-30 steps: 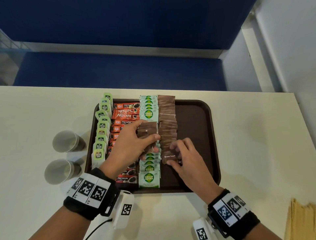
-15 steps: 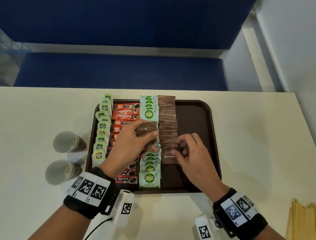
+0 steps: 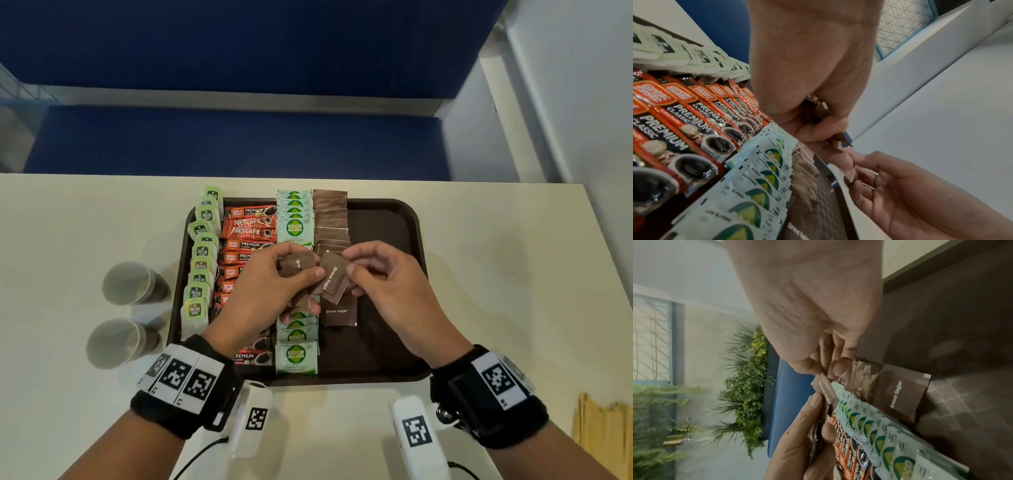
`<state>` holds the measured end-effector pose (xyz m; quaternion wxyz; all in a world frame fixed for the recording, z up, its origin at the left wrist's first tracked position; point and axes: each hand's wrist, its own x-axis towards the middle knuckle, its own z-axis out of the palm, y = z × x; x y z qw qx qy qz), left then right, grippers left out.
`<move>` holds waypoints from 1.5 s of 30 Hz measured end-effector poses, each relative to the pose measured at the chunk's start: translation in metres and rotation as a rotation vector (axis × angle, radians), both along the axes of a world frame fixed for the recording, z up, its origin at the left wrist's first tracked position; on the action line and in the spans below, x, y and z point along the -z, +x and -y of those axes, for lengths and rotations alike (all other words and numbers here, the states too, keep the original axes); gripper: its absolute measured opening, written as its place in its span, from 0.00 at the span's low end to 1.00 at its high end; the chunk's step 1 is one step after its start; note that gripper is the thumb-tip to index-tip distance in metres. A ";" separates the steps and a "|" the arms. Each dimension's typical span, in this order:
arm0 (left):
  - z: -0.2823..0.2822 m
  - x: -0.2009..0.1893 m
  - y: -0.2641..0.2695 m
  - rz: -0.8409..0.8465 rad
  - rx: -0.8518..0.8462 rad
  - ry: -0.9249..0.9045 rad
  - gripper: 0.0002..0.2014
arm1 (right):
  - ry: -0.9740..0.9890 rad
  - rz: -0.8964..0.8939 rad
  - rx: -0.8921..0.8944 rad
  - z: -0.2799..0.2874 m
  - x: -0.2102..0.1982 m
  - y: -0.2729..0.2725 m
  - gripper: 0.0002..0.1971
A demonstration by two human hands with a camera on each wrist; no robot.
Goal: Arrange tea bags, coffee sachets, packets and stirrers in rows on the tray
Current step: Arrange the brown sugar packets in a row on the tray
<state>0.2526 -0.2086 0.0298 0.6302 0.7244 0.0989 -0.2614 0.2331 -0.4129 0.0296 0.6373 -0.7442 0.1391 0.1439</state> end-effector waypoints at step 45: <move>-0.010 0.002 -0.002 -0.007 -0.103 -0.031 0.07 | -0.731 0.214 -0.393 0.007 0.041 -0.030 0.10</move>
